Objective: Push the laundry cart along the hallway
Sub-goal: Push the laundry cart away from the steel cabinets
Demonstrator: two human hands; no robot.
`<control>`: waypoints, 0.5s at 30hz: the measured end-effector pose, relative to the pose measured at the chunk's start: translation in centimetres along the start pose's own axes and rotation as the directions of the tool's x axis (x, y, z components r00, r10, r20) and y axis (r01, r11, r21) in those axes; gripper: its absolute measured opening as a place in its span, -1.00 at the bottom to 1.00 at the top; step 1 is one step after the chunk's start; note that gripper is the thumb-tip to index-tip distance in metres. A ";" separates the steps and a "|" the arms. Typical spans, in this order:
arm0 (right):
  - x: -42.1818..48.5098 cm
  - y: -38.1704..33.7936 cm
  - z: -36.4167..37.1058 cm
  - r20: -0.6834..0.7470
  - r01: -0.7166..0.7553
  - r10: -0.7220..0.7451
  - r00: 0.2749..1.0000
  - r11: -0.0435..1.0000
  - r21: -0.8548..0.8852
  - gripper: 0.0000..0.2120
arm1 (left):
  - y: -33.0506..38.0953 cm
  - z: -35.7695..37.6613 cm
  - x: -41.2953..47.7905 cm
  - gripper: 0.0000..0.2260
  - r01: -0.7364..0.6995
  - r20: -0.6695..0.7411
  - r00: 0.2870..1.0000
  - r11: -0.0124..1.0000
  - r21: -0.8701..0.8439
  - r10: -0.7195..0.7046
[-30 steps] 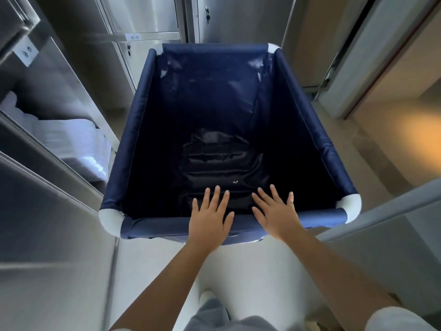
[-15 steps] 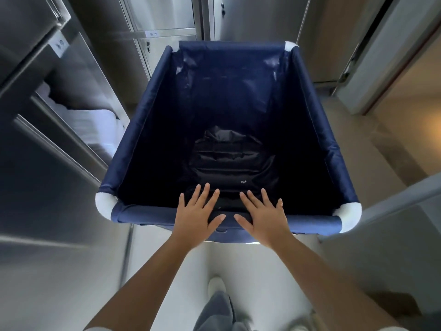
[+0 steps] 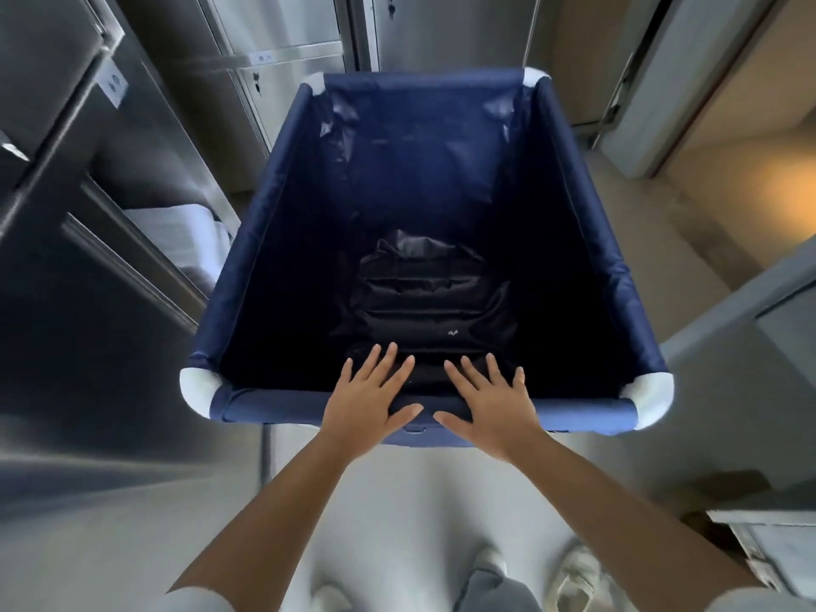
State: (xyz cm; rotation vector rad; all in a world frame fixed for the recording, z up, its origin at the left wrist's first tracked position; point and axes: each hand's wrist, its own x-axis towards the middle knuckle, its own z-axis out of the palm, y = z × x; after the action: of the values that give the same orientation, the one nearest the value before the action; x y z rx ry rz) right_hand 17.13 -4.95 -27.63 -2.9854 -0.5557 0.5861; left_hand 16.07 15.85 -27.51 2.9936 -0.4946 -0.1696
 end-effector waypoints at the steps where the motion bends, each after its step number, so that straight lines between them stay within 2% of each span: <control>1: -0.3 -0.9 0.2 0.006 -0.016 0.016 1.000 1.000 0.011 -0.26 | -0.9 0.0 -0.5 -0.42 -0.037 0.025 0.999 0.999 0.014 0.036; 5: -1.5 -3.1 0.6 0.025 -0.068 0.067 0.997 0.997 0.038 -0.26 | -2.6 0.0 -1.9 -0.42 -0.140 0.030 0.990 0.990 -0.006 0.140; 9: -2.4 -6.3 1.4 0.022 -0.111 0.110 0.994 0.992 0.057 -0.27 | -4.6 0.2 -3.9 -0.39 -0.180 -0.003 0.984 0.984 -0.009 0.180; 15: -2.8 -10.5 2.1 0.000 -0.168 0.169 0.986 0.983 0.067 -0.27 | -8.1 0.2 -5.1 -0.29 -0.233 0.109 0.968 0.970 0.067 0.225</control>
State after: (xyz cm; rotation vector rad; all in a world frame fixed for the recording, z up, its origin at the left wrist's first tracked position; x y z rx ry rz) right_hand 10.39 3.87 -27.34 -2.9882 -0.2783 0.5936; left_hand 13.79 25.10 -28.21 2.9835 -0.8720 -0.2884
